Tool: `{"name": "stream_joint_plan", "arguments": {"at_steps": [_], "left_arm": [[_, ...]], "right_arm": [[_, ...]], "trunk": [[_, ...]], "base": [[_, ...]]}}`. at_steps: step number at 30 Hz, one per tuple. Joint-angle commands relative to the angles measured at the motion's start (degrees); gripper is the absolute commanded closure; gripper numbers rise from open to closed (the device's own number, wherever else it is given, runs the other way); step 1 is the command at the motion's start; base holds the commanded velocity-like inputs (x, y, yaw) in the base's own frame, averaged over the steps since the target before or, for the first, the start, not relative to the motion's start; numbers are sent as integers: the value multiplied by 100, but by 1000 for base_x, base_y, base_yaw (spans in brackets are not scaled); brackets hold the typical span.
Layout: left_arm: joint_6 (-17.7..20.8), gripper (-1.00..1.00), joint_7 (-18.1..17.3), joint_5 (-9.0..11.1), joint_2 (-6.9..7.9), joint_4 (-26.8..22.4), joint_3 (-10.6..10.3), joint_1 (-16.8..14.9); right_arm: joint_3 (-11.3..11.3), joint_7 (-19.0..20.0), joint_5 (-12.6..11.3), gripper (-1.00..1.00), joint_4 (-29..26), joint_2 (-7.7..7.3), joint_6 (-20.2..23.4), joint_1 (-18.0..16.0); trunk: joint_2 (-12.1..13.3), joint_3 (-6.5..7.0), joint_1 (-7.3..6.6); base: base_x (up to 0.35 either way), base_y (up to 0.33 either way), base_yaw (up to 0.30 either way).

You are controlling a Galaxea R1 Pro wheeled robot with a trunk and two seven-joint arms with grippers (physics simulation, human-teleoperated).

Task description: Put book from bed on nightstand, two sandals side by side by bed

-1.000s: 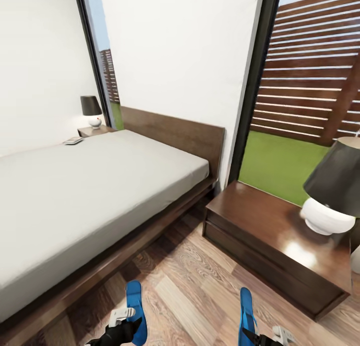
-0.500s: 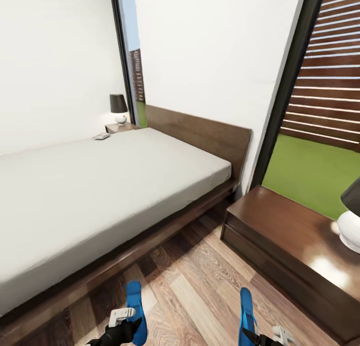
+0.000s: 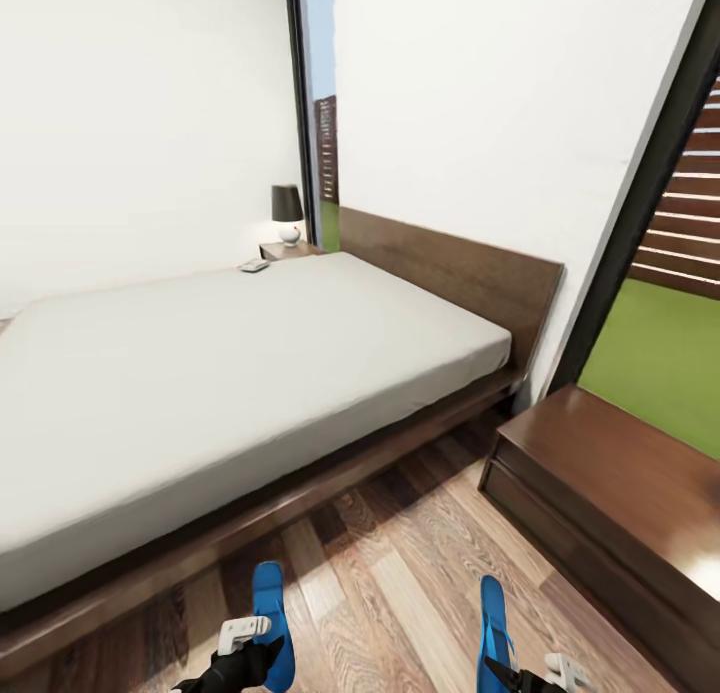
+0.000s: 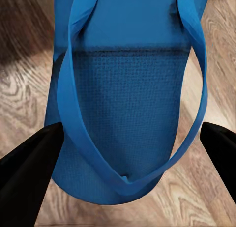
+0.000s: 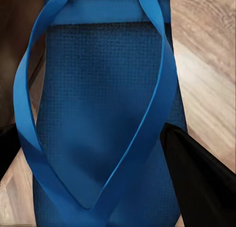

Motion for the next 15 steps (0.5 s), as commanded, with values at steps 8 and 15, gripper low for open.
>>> {"name": "stream_joint_plan", "arguments": {"at_steps": [8,15], "left_arm": [[-22,100,-12,50,-3,5,-46,-6],[-22,100,-11,50,-5,6,-46,-6]], "right_arm": [[41,10,-29,100,2,-3,-35,-2],[41,12,-29,100,1,-3,-35,-2]], "trunk": [[-2,-24,-1],[-2,-41,-1]], "base": [[0,0,289],[0,0,289]]}}
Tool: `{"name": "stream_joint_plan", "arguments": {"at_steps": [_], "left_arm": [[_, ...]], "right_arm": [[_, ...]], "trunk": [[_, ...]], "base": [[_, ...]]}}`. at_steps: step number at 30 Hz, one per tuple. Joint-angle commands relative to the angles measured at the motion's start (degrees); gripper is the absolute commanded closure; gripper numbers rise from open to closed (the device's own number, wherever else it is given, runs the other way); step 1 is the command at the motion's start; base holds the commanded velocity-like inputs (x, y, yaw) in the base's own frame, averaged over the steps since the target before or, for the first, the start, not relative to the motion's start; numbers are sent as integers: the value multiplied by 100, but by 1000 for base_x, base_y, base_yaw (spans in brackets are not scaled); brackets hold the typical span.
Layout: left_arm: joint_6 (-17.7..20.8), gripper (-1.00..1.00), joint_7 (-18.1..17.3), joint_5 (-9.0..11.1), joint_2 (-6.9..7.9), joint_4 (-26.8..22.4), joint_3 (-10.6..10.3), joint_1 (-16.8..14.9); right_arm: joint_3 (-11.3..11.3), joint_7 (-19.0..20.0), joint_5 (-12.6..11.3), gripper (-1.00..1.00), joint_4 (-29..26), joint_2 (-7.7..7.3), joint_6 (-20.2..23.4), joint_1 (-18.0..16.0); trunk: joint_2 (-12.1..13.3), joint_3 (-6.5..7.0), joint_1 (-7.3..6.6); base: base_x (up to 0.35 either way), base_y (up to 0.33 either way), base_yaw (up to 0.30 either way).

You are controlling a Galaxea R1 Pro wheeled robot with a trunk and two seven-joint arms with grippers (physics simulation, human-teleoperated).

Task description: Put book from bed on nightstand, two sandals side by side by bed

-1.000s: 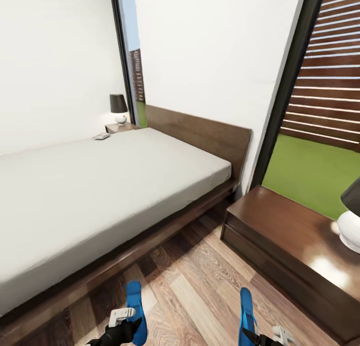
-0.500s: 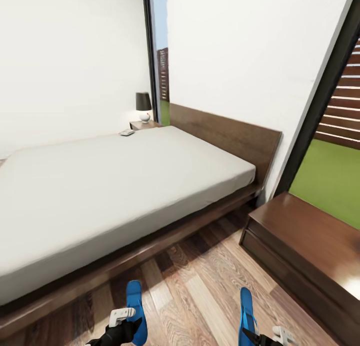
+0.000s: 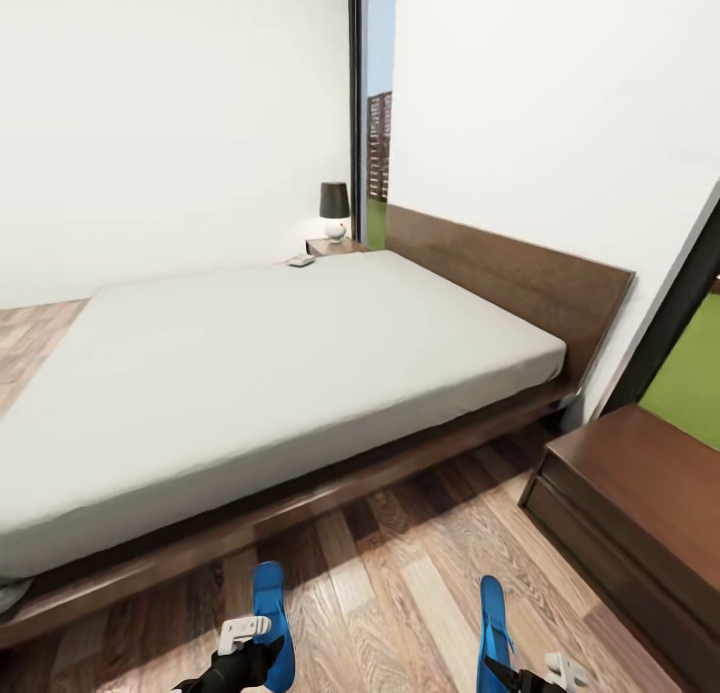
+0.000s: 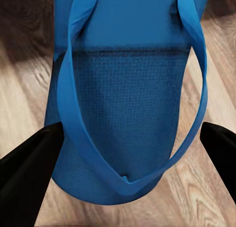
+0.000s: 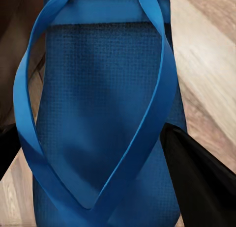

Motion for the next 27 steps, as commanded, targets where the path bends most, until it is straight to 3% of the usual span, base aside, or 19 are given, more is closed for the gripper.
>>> {"name": "stream_joint_plan", "arguments": {"at_steps": [1,27], "left_arm": [[-21,100,-11,50,1,6,-46,-6],[-21,100,-11,50,5,5,-46,-6]], "right_arm": [[45,7,-28,100,3,-2,-35,-2],[45,7,-28,100,3,-2,-35,-2]], "trunk": [[-2,-7,-1],[-2,-69,-1]], "base": [[0,0,289],[0,0,289]]}}
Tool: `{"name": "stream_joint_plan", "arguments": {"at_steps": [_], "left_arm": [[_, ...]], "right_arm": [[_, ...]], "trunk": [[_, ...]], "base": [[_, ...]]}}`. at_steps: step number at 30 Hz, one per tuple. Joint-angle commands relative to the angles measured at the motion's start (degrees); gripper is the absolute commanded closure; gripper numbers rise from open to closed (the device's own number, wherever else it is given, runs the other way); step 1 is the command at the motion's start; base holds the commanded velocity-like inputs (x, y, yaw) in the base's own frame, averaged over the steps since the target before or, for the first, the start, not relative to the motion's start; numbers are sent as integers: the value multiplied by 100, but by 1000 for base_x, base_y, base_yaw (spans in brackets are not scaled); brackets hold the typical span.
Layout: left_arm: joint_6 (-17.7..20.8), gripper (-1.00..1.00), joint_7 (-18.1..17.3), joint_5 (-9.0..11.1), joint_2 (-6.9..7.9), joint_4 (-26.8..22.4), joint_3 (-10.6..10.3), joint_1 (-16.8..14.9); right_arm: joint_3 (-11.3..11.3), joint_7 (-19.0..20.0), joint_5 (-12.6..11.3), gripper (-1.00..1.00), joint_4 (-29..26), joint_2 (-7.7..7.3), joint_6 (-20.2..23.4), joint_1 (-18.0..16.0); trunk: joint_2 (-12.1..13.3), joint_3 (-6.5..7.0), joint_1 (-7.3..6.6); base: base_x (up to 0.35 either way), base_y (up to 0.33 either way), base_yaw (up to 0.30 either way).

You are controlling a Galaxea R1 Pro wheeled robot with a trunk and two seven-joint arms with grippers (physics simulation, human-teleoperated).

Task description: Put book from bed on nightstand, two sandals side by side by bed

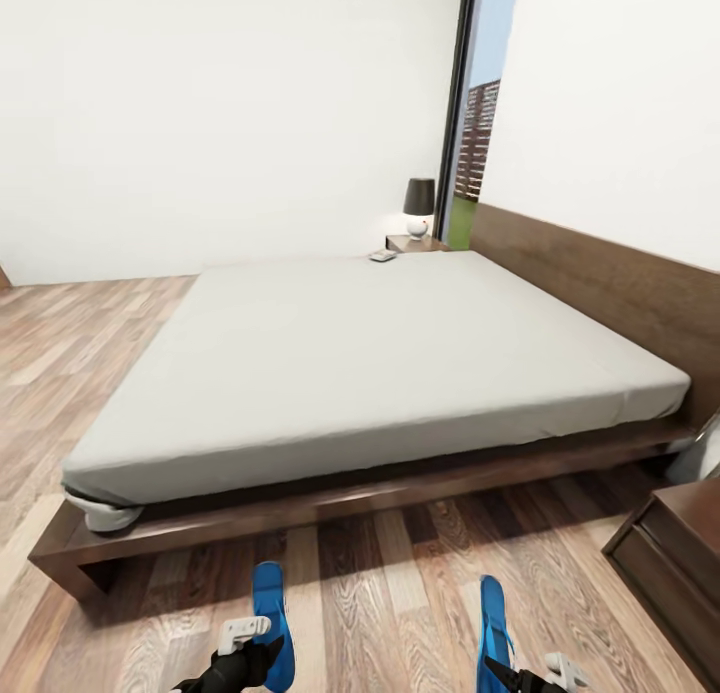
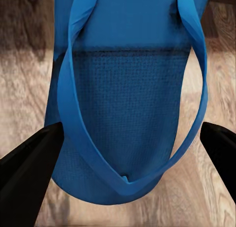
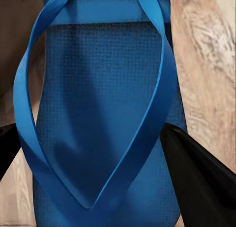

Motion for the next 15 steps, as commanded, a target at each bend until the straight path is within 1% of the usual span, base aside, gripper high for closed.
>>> {"name": "stream_joint_plan", "arguments": {"at_steps": [1,15], "left_arm": [[-22,100,-11,50,1,6,-47,-6],[-22,100,-11,50,-1,6,-47,-6]], "right_arm": [[46,7,-27,100,2,-2,-35,-1],[46,7,-27,100,2,-2,-35,-1]], "trunk": [[-2,-7,-1],[-2,-41,-1]], "base": [[0,0,289],[0,0,289]]}}
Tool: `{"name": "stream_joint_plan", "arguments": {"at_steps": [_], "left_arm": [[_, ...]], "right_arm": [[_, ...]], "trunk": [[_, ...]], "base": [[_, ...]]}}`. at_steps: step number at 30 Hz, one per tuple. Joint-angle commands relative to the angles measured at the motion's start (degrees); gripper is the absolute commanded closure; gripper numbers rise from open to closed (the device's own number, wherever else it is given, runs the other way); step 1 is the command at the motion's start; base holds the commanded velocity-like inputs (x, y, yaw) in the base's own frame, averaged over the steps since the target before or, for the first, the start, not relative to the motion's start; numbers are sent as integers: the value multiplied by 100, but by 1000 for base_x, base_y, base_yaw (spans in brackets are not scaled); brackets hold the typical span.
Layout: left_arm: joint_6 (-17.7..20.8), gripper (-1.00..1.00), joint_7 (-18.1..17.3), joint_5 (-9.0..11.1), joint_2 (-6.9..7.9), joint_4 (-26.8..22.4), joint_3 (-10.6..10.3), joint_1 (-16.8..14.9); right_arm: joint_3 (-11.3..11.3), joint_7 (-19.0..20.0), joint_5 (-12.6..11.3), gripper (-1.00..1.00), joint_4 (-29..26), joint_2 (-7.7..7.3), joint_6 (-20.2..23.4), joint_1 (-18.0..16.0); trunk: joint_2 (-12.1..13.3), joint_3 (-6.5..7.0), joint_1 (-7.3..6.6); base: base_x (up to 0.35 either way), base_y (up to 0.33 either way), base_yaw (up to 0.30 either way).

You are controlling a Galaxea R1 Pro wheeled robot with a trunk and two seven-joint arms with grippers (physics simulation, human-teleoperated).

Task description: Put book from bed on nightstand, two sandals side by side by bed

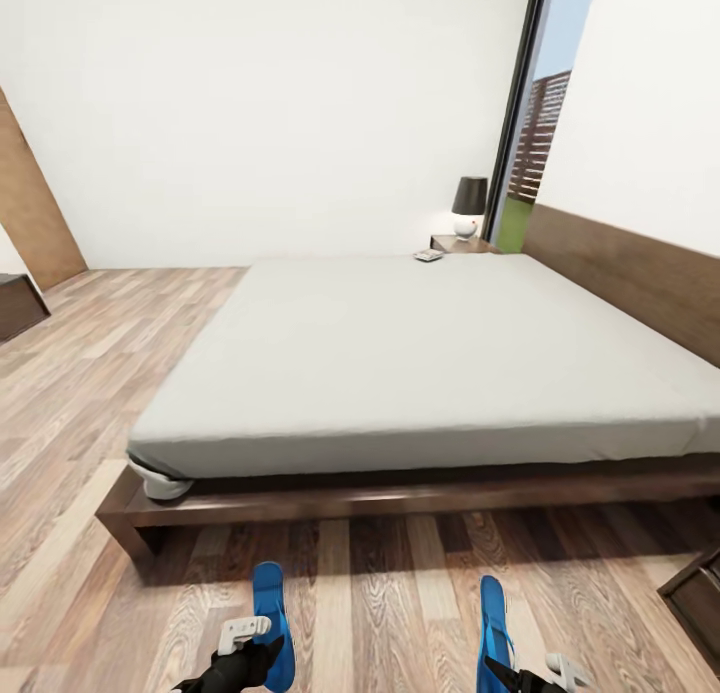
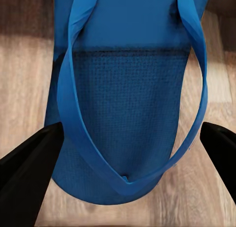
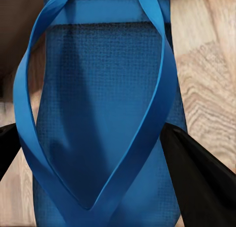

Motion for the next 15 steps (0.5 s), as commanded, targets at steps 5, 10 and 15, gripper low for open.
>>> {"name": "stream_joint_plan", "arguments": {"at_steps": [5,10,15], "left_arm": [[-22,100,-11,50,-2,7,-47,-6],[-22,100,-9,50,1,8,-47,-6],[-22,100,-10,50,-1,6,-47,-6]], "right_arm": [[46,9,-28,100,3,-2,-35,-1],[46,14,-28,100,3,-2,-35,-1],[46,23,-28,100,2,-2,-35,-1]], "trunk": [[-2,-17,-1],[-2,-25,-1],[-2,-26,-1]], "base": [[0,0,288],[0,0,249],[0,0,73]]}}
